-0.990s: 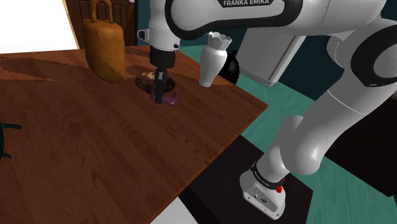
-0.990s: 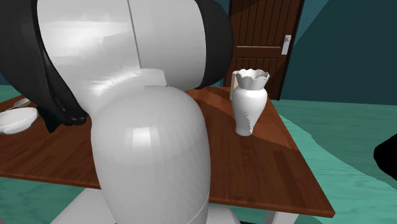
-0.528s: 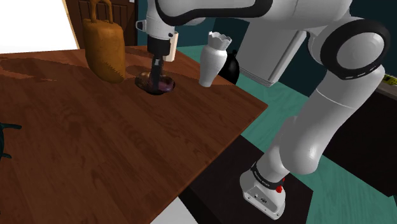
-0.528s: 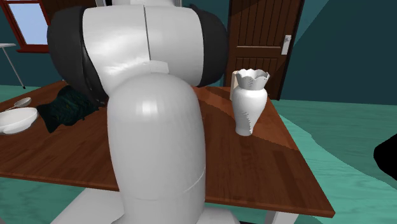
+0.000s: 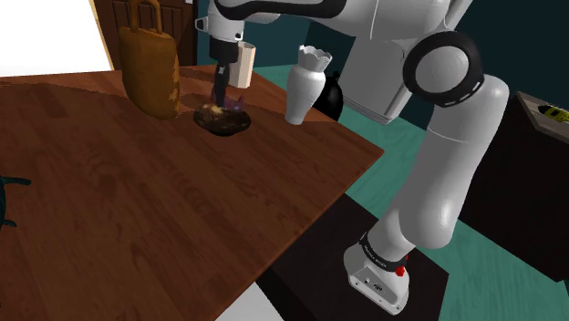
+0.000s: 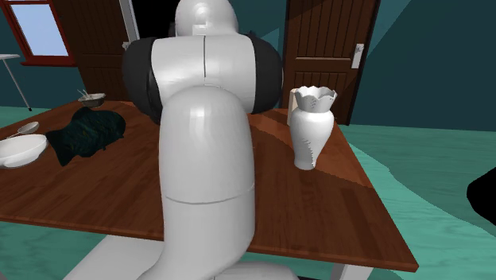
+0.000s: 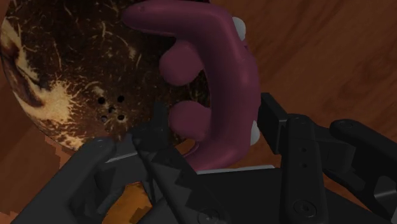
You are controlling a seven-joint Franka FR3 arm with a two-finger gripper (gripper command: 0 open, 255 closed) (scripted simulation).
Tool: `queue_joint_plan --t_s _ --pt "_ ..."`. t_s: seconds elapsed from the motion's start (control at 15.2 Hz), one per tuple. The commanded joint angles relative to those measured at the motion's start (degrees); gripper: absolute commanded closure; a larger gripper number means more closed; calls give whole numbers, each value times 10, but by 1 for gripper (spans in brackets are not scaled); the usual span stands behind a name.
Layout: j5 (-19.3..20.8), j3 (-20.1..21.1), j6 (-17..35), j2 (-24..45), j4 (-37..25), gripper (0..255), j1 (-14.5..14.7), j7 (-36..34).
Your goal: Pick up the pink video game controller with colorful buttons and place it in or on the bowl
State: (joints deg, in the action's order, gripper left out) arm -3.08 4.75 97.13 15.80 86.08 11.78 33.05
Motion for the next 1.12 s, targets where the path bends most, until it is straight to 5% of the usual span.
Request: queue_joint_plan --t_s 0.0,0.13,1.06 --pt "2 -7 -17 38 -53 255 -11 18" --pt "4 -12 -39 80 -116 255 -20 31" --pt "4 -13 63 83 -17 255 -20 37"
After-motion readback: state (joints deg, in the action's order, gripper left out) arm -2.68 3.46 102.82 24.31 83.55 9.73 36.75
